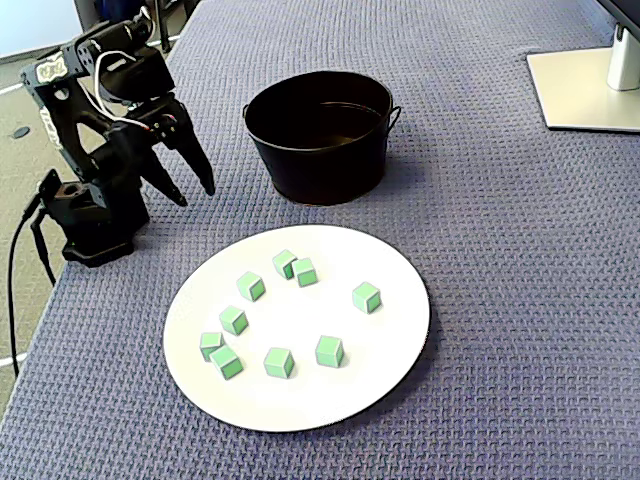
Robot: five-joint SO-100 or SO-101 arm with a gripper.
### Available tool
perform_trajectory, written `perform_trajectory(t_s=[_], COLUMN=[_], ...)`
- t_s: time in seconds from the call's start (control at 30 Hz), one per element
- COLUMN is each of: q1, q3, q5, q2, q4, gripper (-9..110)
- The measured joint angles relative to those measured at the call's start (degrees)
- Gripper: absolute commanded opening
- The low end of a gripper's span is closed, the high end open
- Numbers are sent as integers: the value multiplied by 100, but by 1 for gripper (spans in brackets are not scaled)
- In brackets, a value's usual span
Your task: Pick up the items on the white plate and put them in the black container.
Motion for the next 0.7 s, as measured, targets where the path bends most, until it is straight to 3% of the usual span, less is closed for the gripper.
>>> perform_trajectory(t_s=[0.27, 0.7], q1=[123, -396], q3=[-1345, -1389], q5=[993, 3946], q2=[-2479, -3788], q4=[-88, 62], gripper=[14, 14])
